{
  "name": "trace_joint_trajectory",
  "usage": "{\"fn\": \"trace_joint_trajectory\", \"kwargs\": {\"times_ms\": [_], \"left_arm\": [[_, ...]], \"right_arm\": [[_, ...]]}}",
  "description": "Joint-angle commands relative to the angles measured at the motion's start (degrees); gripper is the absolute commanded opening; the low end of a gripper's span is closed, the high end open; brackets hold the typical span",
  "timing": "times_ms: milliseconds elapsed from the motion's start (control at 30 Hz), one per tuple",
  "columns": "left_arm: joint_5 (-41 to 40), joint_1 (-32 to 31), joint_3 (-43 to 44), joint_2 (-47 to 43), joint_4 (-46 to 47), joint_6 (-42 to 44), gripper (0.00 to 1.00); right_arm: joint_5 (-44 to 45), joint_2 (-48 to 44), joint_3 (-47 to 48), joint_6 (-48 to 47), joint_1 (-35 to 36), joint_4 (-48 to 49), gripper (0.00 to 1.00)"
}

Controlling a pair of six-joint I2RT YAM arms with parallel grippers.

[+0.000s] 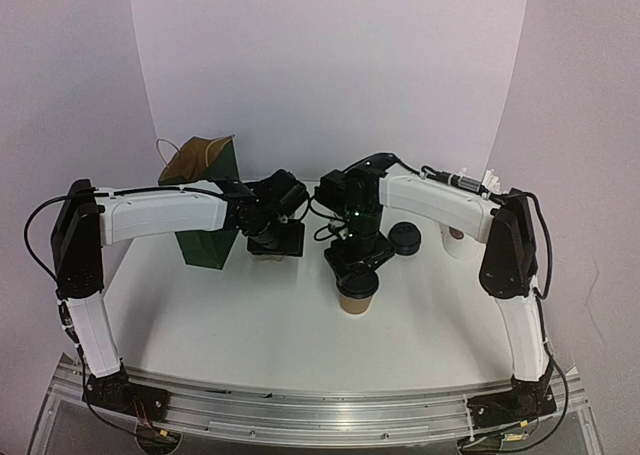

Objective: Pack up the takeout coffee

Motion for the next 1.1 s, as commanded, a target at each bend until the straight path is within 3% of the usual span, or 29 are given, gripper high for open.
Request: {"fn": "trace_joint_trajectory", "kwargs": {"times_ms": [0, 467, 1067], "left_arm": [[-0.60, 0.13, 2.63, 0.31, 0.33, 0.37, 0.61], [-0.60, 0.13, 2.51, 0.18, 0.41, 0.46, 0.61], [-0.60, 0.13, 2.92, 0.18, 0.04, 0.83, 0.61]], "right_arm": [[0.66, -0.89, -0.99, -0.27, 0.28, -4.80, 0.86], [1.09, -2.64, -7.70, 0.25, 0.28, -0.72, 0.86], [1.25, -5.48, -22.85, 0.38, 0.29, 9.66, 0.84]]}}
